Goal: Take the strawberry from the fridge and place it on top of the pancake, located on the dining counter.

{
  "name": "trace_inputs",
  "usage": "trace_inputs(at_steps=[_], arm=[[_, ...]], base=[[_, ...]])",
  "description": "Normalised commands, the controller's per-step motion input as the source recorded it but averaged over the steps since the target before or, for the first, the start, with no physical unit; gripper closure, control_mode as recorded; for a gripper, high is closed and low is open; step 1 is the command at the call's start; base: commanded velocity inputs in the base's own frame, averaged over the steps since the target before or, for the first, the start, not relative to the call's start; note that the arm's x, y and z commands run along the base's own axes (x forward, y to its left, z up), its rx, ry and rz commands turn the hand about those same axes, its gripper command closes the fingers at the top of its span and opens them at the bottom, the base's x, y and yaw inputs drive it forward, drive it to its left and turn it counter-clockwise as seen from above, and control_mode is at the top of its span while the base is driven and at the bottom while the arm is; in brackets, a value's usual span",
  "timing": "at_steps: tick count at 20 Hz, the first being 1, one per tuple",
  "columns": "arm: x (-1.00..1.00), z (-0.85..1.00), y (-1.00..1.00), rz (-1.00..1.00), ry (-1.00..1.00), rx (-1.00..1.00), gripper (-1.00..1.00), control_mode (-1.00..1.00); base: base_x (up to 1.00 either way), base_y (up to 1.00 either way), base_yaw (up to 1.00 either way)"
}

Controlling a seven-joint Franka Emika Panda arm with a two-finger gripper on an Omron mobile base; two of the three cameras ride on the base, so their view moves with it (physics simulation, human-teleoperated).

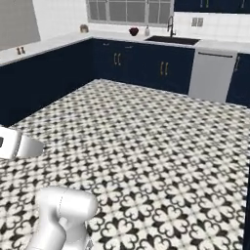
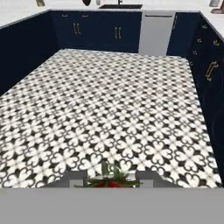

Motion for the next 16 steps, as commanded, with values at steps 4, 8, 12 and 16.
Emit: trace_inputs(at_steps=[4, 8, 12, 16], arm=[[0.0, 0.0, 0.0, 0.0, 0.0, 0.0, 1.0, 1.0], [0.0, 0.0, 0.0, 0.0, 0.0, 0.0, 1.0, 1.0], [0.0, 0.0, 0.0, 0.0, 0.0, 0.0, 1.0, 1.0], [0.0, 0.0, 0.0, 0.0, 0.0, 0.0, 1.0, 1.0]], base=[[0.01, 0.1, 0.99], [0.88, 0.54, 0.56], [1.0, 0.87, 0.09], [1.0, 0.95, 0.0]])
